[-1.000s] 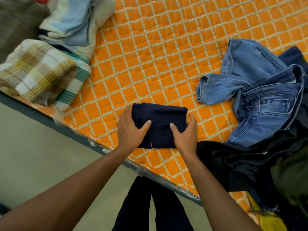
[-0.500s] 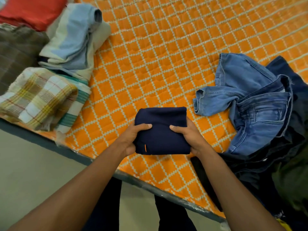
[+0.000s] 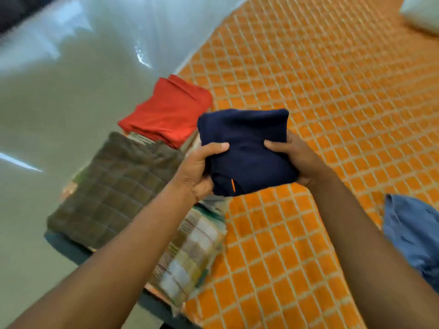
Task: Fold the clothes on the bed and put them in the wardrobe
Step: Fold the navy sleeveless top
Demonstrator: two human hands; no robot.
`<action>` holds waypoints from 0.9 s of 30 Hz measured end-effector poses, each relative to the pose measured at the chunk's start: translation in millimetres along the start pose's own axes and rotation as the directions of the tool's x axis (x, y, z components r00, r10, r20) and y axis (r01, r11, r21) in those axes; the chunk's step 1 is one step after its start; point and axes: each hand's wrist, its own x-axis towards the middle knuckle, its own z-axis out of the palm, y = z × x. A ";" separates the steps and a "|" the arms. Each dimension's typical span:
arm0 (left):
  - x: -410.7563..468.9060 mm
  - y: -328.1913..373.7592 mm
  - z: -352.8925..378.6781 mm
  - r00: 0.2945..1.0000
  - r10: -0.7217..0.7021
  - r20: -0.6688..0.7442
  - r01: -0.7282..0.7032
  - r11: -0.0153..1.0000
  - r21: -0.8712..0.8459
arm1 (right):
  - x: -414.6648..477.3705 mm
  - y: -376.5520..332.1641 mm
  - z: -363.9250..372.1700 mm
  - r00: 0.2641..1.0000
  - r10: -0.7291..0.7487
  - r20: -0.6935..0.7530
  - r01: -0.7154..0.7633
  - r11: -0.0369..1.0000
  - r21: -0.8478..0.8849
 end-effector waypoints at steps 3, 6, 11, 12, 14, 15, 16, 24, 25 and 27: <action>25.5 65.4 -19.5 0.988 0.151 -0.044 -0.152 0.988 -0.023 | 84.0 -50.9 40.6 0.998 -0.060 0.017 0.062 0.974 -0.219; 54.4 115.3 -49.6 0.927 0.310 -0.212 -0.321 0.947 -0.019 | 162.2 -81.9 80.3 0.995 -0.100 0.000 0.091 0.908 -0.409; 141.4 124.3 -160.7 0.768 0.246 -0.591 -0.275 0.960 0.041 | 277.5 -51.4 146.2 0.984 -0.176 0.003 0.108 0.590 -0.800; 152.8 116.5 -172.0 0.749 0.224 -0.624 -0.236 0.970 0.065 | 288.5 -33.6 152.0 0.984 -0.176 -0.011 0.083 0.516 -0.853; 148.8 104.4 -171.2 0.774 0.180 -0.607 -0.157 0.983 0.091 | 295.3 7.7 163.1 0.978 -0.207 -0.034 0.040 0.345 -0.938; 138.5 105.5 -159.5 0.787 0.175 -0.592 -0.140 0.985 0.105 | 292.1 21.6 165.7 0.967 -0.253 -0.041 0.033 0.282 -0.959; 129.3 106.9 -153.5 0.791 0.166 -0.589 -0.135 0.986 0.097 | 289.2 37.0 169.7 0.950 -0.309 -0.049 0.032 0.251 -0.967; 126.6 119.8 -160.0 0.784 0.037 -0.619 -0.034 0.999 0.017 | 272.4 58.5 156.2 0.851 -0.191 -0.489 -0.147 0.807 -0.572; 129.4 120.7 -162.0 0.780 0.036 -0.625 -0.032 0.999 0.019 | 275.0 55.0 156.6 0.851 -0.150 -0.503 -0.126 0.871 -0.474; 129.3 118.8 -156.1 0.778 0.047 -0.626 -0.032 0.999 0.035 | 279.5 45.8 152.1 0.840 -0.188 -0.509 -0.051 0.906 -0.419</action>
